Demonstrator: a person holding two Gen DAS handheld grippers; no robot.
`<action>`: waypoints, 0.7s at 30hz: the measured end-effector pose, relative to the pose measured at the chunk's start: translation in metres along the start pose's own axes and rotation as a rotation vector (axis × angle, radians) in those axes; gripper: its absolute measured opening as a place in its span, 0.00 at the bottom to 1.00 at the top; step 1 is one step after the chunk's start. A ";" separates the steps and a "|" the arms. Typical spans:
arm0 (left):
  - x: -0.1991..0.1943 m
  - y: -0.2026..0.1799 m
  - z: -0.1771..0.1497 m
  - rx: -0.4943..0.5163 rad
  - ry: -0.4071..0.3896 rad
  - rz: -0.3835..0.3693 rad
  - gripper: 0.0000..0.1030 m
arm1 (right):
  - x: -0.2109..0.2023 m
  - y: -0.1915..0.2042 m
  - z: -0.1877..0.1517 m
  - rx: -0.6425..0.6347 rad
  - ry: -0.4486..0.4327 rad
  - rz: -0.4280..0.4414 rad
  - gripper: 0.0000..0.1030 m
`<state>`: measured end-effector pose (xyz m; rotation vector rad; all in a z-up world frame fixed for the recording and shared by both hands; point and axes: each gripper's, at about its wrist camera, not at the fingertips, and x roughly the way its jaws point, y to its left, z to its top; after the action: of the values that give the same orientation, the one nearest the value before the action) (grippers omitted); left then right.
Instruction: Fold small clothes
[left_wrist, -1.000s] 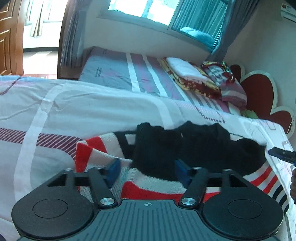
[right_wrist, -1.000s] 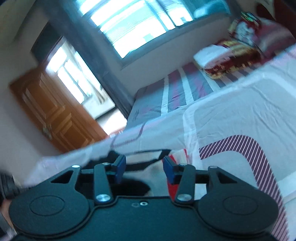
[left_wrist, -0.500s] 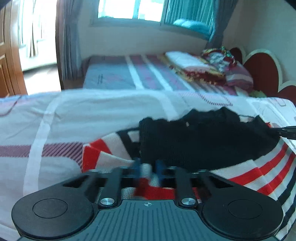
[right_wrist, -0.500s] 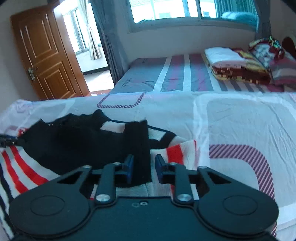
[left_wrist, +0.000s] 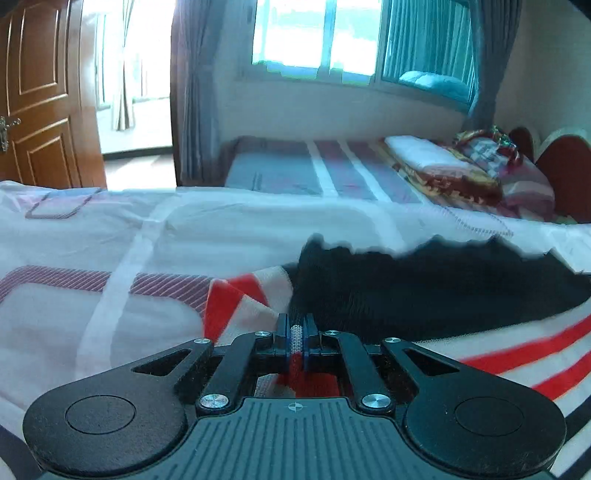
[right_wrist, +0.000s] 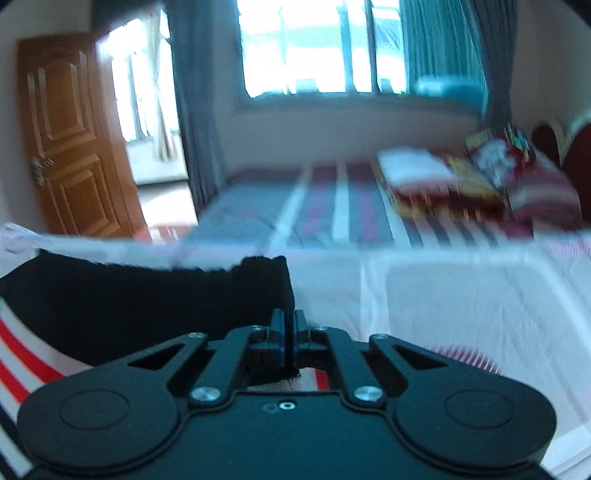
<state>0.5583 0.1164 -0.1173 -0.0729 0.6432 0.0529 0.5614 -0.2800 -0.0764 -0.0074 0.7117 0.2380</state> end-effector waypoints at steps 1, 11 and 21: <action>0.000 -0.001 0.001 -0.001 -0.001 0.010 0.06 | 0.005 -0.002 -0.004 0.003 -0.001 -0.005 0.05; -0.040 -0.046 0.030 0.034 -0.103 -0.074 0.56 | -0.037 0.022 0.007 -0.049 -0.085 0.043 0.29; -0.016 -0.101 -0.005 0.139 0.010 -0.107 0.57 | -0.006 0.111 -0.019 -0.276 0.030 0.144 0.24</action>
<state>0.5498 0.0154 -0.1063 0.0262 0.6507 -0.0958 0.5207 -0.1752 -0.0786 -0.2237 0.7053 0.4740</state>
